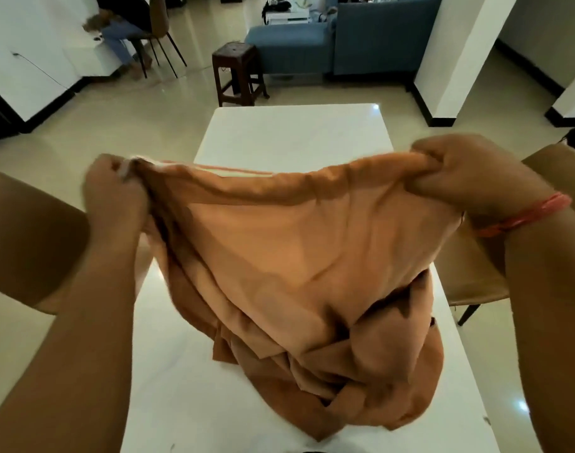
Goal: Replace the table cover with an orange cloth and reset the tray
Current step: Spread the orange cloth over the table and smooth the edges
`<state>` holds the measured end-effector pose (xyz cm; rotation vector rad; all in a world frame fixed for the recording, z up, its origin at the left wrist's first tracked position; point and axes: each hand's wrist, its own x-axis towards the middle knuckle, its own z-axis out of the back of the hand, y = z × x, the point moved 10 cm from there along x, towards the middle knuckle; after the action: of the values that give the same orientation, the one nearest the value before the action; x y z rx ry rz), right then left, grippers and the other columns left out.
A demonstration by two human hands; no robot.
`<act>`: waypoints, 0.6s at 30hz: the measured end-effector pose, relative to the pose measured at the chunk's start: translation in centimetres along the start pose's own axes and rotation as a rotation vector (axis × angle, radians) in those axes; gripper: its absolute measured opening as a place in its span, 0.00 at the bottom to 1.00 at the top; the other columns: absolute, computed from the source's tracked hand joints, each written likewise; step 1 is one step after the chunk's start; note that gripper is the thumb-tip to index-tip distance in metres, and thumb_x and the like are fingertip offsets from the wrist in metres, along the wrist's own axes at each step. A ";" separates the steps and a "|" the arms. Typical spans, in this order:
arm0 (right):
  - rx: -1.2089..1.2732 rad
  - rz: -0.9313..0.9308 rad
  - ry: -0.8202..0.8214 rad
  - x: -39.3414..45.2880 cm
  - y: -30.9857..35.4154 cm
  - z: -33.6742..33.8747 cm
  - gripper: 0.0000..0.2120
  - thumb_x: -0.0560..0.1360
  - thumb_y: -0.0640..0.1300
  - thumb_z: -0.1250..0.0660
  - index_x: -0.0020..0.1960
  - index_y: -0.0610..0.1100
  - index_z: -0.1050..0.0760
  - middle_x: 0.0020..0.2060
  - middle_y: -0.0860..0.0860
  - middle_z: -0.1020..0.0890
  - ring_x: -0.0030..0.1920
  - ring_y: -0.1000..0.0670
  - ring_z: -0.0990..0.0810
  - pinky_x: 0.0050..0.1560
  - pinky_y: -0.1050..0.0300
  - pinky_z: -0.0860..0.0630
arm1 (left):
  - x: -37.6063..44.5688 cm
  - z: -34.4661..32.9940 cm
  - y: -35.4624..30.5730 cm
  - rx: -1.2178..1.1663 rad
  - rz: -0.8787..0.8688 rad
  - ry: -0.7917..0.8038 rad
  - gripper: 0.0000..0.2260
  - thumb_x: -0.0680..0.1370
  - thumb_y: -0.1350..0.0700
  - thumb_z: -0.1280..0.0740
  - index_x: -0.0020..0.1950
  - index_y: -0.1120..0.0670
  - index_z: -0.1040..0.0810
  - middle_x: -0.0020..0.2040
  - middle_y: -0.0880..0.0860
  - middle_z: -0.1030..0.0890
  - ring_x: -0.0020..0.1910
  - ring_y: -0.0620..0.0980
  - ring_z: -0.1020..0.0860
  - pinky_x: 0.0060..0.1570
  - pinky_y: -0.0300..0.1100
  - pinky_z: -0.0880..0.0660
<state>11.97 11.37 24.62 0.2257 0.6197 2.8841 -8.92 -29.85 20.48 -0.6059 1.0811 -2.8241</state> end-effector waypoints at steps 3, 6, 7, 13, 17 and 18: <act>0.303 0.159 -0.222 -0.2 5.8 -0.7 0.05 0.72 0.40 0.30 0.43 0.42 0.25 0.35 0.53 0.23 0.37 0.58 0.25 0.39 0.63 0.30 | -4.9 -4.7 -6.1 -0.124 -0.200 0.358 0.15 0.74 0.53 0.30 0.60 0.51 0.22 0.53 0.52 0.20 0.47 0.49 0.21 0.50 0.41 0.27; 0.371 0.214 -0.128 0.4 9.9 -5.2 0.04 0.73 0.40 0.31 0.46 0.45 0.25 0.38 0.55 0.21 0.39 0.58 0.24 0.39 0.65 0.31 | -12.0 -7.8 -12.5 -0.517 -0.367 0.825 0.25 0.73 0.51 0.27 0.69 0.42 0.28 0.62 0.46 0.22 0.47 0.41 0.18 0.47 0.33 0.24; 0.399 0.201 -0.113 0.6 10.1 -6.0 0.03 0.74 0.40 0.32 0.46 0.45 0.25 0.38 0.55 0.21 0.39 0.58 0.24 0.38 0.63 0.30 | -14.1 -8.5 -13.8 -0.564 -0.425 0.947 0.28 0.72 0.47 0.27 0.71 0.41 0.30 0.67 0.45 0.24 0.53 0.43 0.18 0.51 0.35 0.23; 0.426 0.155 0.333 0.0 6.5 -8.9 0.13 0.74 0.49 0.26 0.54 0.48 0.25 0.48 0.52 0.18 0.48 0.51 0.19 0.47 0.53 0.20 | -12.1 -8.3 -13.2 -0.435 -0.510 0.666 0.08 0.77 0.58 0.31 0.45 0.45 0.22 0.41 0.44 0.20 0.40 0.39 0.22 0.44 0.33 0.30; 0.737 0.010 0.597 -2.0 1.7 -10.3 0.16 0.71 0.44 0.24 0.56 0.41 0.23 0.40 0.44 0.18 0.37 0.52 0.19 0.33 0.62 0.24 | -8.5 -5.8 -9.9 -0.375 -0.438 0.318 0.12 0.77 0.61 0.35 0.40 0.46 0.29 0.36 0.45 0.25 0.35 0.38 0.29 0.37 0.28 0.34; 0.736 0.013 0.639 -2.4 0.9 -10.6 0.16 0.71 0.43 0.26 0.57 0.41 0.22 0.38 0.39 0.21 0.35 0.51 0.21 0.33 0.62 0.25 | -7.6 -5.2 -8.5 -0.370 -0.373 0.223 0.10 0.77 0.60 0.36 0.40 0.46 0.30 0.35 0.45 0.27 0.35 0.40 0.30 0.38 0.30 0.33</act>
<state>12.19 5.92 15.19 -0.6264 1.7624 2.5646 -3.19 -18.73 19.90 -0.5767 1.7217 -3.0803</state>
